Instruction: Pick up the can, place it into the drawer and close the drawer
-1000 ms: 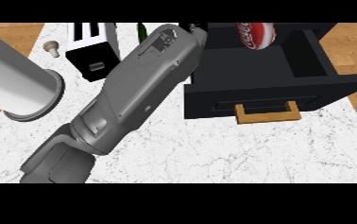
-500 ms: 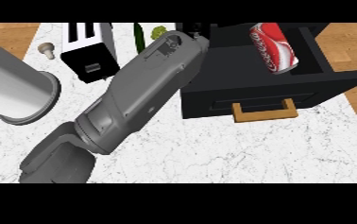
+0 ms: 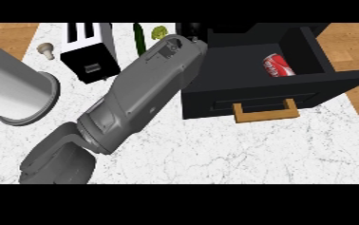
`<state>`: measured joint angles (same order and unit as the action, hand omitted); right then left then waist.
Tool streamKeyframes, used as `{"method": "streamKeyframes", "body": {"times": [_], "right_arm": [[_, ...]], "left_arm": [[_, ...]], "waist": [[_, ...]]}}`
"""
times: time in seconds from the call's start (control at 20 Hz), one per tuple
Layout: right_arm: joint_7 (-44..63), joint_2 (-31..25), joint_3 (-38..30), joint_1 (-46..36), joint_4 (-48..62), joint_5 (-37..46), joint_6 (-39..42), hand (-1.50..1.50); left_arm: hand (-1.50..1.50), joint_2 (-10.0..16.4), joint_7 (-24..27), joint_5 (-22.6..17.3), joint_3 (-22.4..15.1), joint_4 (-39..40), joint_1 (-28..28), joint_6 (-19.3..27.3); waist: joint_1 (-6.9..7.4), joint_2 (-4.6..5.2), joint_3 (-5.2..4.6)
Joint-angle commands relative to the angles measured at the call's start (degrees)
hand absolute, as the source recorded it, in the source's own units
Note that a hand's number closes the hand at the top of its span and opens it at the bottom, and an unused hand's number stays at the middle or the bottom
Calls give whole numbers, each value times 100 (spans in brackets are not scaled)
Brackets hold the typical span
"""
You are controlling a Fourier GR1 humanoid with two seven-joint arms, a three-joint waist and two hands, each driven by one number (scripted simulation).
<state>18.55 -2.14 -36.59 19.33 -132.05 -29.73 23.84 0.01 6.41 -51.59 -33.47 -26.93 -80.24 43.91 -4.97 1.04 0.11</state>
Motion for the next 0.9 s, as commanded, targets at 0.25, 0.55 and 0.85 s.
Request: {"method": "streamKeyframes", "body": {"times": [0.25, 0.55, 0.85], "right_arm": [[-143, 90, 50, -60, 137, 42, 131, -150], [-765, -477, -282, -310, -477, 1003, 458, -150], [-1179, -475, 205, -812, -582, 1888, 528, -150]], "left_arm": [[-150, 0, 385, -396, -107, 241, -56, 57], [-150, -1, 599, -631, -88, -33, -12, 160], [-150, 0, 1036, -732, -26, 70, 18, -156]], "waist": [[-53, 24, 2], [6, 6, -3], [170, 13, -6]]}}
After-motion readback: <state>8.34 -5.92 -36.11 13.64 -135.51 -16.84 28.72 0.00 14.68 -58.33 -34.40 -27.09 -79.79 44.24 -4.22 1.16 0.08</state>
